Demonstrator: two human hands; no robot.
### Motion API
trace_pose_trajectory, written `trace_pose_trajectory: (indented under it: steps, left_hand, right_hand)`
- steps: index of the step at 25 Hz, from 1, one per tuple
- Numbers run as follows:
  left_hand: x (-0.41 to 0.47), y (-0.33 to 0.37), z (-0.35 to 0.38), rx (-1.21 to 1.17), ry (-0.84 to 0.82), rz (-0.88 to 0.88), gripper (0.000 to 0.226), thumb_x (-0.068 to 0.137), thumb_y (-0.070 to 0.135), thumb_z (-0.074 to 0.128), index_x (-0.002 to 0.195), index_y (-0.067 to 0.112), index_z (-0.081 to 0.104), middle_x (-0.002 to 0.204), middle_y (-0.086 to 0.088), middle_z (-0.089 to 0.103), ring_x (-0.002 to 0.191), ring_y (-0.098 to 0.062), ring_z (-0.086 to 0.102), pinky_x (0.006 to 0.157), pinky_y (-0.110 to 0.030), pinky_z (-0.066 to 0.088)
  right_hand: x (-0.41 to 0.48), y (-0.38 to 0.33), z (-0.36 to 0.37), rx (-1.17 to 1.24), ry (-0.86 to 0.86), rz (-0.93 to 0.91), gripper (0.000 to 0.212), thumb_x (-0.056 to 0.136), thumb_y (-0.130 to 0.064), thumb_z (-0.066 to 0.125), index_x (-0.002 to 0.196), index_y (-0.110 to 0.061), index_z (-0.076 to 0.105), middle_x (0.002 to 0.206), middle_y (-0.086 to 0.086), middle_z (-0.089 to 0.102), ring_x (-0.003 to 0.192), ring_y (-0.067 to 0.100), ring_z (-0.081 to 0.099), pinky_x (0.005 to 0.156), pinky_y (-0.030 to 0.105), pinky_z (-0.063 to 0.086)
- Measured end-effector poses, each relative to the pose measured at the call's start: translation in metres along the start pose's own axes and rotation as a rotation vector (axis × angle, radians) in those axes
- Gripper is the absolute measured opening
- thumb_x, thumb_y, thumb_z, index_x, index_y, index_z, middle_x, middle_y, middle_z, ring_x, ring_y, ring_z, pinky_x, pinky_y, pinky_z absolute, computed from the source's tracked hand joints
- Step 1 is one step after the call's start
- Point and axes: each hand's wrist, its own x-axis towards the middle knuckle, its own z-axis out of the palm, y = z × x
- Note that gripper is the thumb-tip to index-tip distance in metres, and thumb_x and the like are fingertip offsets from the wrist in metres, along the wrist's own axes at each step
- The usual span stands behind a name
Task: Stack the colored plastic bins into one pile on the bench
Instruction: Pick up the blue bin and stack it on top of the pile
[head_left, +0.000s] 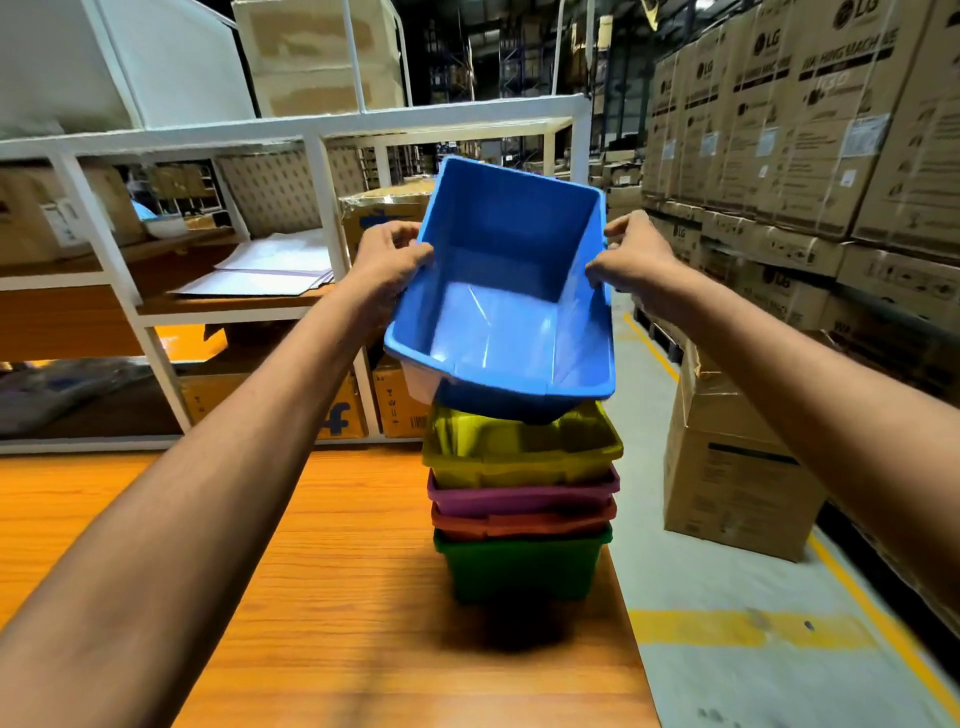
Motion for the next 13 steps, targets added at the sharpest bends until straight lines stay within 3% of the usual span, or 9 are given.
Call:
trace_pose_trajectory:
  steps: [2,4,9,13]
  left_hand:
    - [0.002,0.008,0.001,0.066,-0.008,0.180,0.032,0.085,0.001,0.061,0.113,0.010,0.072,0.100,-0.008,0.074,0.085,-0.015,0.068,0.074,-0.030,0.061]
    - [0.001,0.016,0.007,0.115,0.002,0.310,0.029,0.080,0.003,0.063,0.105,0.014,0.075,0.095,-0.004,0.074,0.080,-0.008,0.066,0.071,-0.027,0.059]
    - [-0.006,0.031,0.018,0.371,0.096,0.577,0.029,0.077,0.011,0.069,0.104,0.016,0.078,0.090,0.004,0.073,0.074,-0.003,0.060,0.067,-0.014,0.051]
    - [-0.008,0.043,0.023,0.639,0.198,0.895,0.019,0.079,0.012,0.079,0.098,0.013,0.078,0.091,-0.001,0.069,0.076,-0.013,0.061,0.068,-0.027,0.052]
  right_hand:
    - [0.003,-0.002,-0.001,-0.174,0.146,-0.213,0.052,0.072,-0.006,0.068,0.121,-0.018,0.056,0.122,0.008,0.052,0.111,0.022,0.052,0.086,0.034,0.051]
    - [0.002,-0.009,-0.002,-0.209,0.206,-0.358,0.052,0.072,-0.009,0.065,0.122,-0.020,0.057,0.125,0.007,0.051,0.120,0.023,0.051,0.099,0.036,0.048]
    - [-0.013,-0.027,0.000,-0.380,0.367,-0.730,0.055,0.072,-0.013,0.061,0.126,-0.018,0.055,0.127,0.008,0.051,0.119,0.028,0.048,0.094,0.039,0.047]
    - [-0.015,-0.050,-0.005,-0.744,0.477,-0.952,0.064,0.070,-0.017,0.053,0.134,-0.017,0.051,0.139,0.008,0.048,0.126,0.033,0.042,0.101,0.042,0.037]
